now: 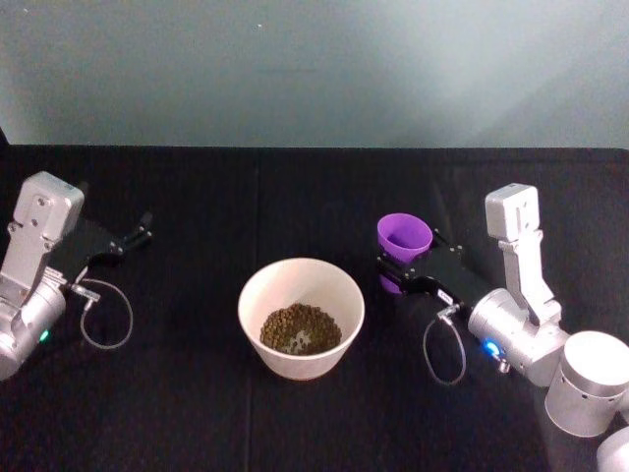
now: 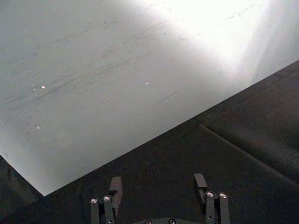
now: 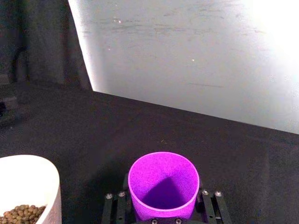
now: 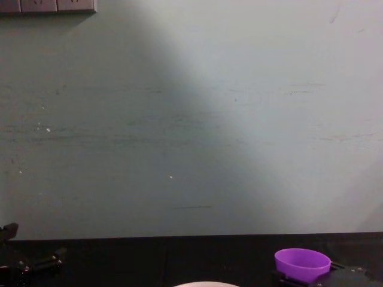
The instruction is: Pick up the cup and pour the mung beans from the cup into the bowl.
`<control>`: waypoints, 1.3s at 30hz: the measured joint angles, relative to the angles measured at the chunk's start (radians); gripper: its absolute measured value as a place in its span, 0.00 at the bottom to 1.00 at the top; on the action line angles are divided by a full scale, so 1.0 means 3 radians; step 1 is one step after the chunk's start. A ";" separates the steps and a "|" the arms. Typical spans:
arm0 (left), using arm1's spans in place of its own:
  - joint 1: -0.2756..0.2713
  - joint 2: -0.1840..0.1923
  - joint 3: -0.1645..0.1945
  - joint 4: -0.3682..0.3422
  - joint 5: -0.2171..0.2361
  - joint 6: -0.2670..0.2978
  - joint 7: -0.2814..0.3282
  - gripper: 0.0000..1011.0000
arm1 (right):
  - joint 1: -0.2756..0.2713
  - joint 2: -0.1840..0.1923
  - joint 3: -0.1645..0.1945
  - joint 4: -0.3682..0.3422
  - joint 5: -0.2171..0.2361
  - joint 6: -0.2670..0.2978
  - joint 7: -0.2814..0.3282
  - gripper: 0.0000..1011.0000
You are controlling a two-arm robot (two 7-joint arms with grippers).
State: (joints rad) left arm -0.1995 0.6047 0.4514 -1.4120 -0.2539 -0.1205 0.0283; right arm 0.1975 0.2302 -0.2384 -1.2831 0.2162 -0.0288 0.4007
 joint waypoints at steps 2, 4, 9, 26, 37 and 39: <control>0.0000 0.0000 0.0000 0.0000 0.0000 0.0000 0.0000 0.99 | 0.0004 0.0012 -0.0012 0.0008 0.0016 -0.0008 -0.0012 0.73; 0.0000 0.0000 0.0000 0.0000 0.0000 0.0000 0.0000 0.99 | 0.0005 0.0022 -0.0021 0.0010 0.0037 -0.0016 -0.0021 0.75; 0.0000 0.0000 0.0000 0.0000 0.0000 0.0000 0.0000 0.99 | 0.0009 0.0053 -0.0049 -0.0005 0.0080 -0.0027 -0.0037 0.90; 0.0000 0.0000 0.0000 0.0000 0.0000 0.0000 0.0000 0.99 | -0.0112 0.0173 -0.0055 -0.0439 0.0163 -0.0055 -0.0188 0.99; 0.0000 0.0000 0.0000 0.0000 0.0000 0.0000 0.0000 0.99 | -0.0299 0.0203 0.0073 -0.0950 -0.0223 0.0007 -0.0680 0.99; 0.0000 0.0000 0.0000 0.0000 0.0000 0.0000 0.0000 0.99 | -0.0323 0.0211 0.0114 -0.1023 -0.0296 0.0067 -0.0749 0.99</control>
State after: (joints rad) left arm -0.1995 0.6047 0.4514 -1.4120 -0.2538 -0.1205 0.0283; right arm 0.1006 0.2934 -0.2041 -1.5899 0.1273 -0.0087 0.1760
